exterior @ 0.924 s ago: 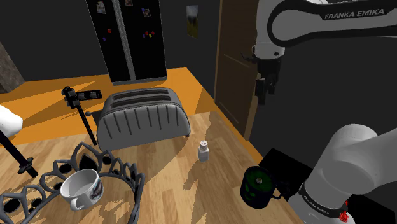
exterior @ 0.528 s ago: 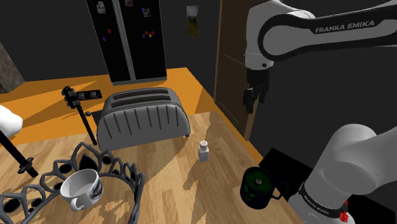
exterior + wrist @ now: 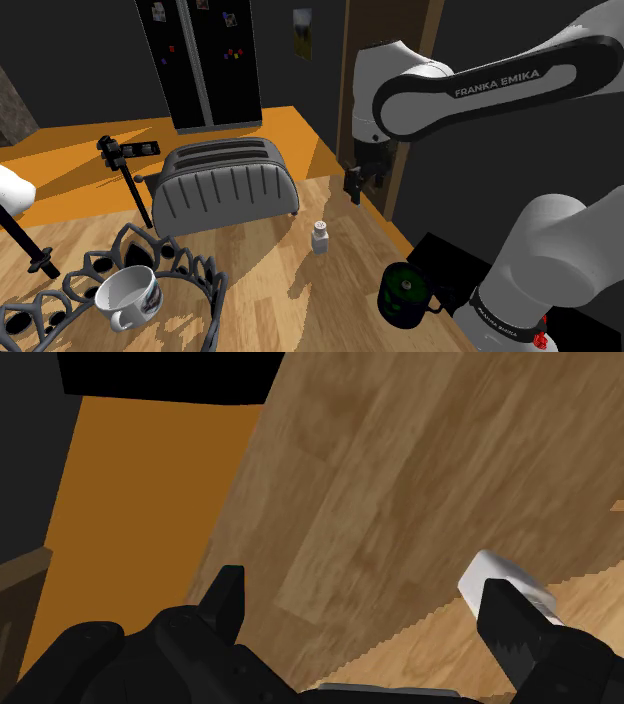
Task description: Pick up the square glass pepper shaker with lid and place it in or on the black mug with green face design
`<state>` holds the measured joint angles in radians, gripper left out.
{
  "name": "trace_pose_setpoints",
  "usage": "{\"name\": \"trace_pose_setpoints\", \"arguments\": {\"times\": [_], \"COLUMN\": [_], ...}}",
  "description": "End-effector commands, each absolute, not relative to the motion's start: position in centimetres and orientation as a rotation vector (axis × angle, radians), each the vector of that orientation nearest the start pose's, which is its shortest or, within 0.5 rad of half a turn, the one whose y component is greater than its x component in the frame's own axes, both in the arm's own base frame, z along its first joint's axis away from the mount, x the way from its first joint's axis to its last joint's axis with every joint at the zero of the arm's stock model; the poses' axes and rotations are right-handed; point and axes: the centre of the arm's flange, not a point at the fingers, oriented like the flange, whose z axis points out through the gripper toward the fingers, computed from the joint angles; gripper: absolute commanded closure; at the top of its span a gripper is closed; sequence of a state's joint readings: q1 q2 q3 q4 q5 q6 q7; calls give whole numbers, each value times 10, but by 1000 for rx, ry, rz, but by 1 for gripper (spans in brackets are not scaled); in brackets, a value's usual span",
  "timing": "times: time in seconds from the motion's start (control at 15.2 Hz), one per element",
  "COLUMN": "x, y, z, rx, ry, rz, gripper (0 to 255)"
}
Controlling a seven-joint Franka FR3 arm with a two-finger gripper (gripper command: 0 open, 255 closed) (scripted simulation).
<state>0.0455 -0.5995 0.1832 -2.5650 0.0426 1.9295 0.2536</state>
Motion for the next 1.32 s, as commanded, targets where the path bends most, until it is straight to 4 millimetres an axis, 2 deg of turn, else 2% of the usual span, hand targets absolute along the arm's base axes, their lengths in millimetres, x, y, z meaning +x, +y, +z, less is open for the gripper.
{"name": "trace_pose_setpoints", "arguments": {"times": [0.0, 0.59, 1.12, 1.25], "x": [360, 410, 415, 415], "y": [103, 182, 182, 182], "z": [441, 382, 341, 341], "rx": [-3203, -3167, -3166, -3166], "ry": [157, 309, 313, 313], "rz": [9, -132, -135, -135], "gripper": [0, 0, 0, 0]}}
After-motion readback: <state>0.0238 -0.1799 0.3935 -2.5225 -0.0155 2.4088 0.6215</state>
